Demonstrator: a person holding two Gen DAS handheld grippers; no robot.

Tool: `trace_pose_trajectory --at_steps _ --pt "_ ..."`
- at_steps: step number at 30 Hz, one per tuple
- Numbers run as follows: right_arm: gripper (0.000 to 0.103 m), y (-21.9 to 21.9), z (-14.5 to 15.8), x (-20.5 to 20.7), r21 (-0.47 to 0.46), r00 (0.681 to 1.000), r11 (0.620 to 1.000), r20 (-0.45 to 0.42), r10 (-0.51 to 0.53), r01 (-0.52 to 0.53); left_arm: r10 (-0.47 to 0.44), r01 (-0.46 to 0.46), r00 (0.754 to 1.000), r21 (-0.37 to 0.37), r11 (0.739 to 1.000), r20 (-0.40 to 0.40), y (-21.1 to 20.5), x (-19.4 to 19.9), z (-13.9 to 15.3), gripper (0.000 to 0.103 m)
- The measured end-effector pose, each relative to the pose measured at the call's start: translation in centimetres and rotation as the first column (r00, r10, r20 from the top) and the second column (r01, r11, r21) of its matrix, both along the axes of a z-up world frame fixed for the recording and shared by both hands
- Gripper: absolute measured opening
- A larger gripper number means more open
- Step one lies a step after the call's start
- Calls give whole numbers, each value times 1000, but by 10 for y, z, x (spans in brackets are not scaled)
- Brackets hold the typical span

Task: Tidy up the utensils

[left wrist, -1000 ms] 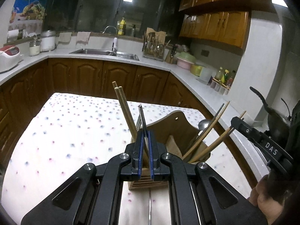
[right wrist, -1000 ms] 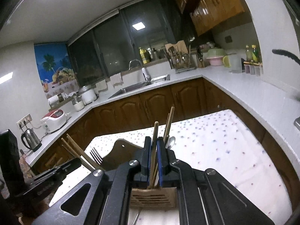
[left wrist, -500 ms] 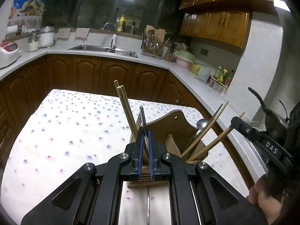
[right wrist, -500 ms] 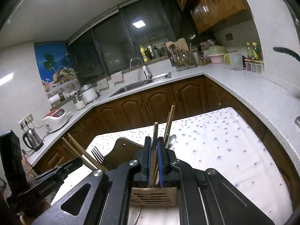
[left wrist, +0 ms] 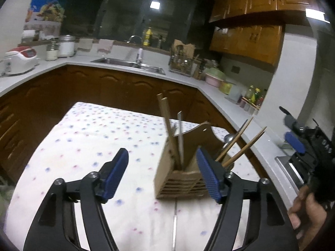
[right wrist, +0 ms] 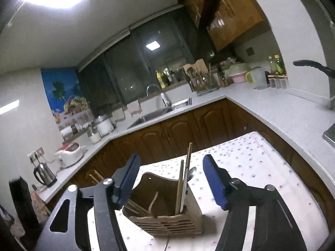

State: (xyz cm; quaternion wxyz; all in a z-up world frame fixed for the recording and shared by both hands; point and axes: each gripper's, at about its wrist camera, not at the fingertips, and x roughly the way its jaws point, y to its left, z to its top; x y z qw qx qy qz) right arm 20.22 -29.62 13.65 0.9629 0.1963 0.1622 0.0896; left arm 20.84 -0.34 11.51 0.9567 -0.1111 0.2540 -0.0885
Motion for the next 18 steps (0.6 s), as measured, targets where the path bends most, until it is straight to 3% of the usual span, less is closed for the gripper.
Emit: trace_pose_trajectory --at_steps 5,18 --pt "79 1 -10 -29 8 1000 1000 21 -18 18 43 -43 999 6 999 -30 14 -19 -17 79" --pt "79 7 -74 -91 33 996 999 -90 0 3 88 -83 994 71 994 -62 23 -79 -50 80"
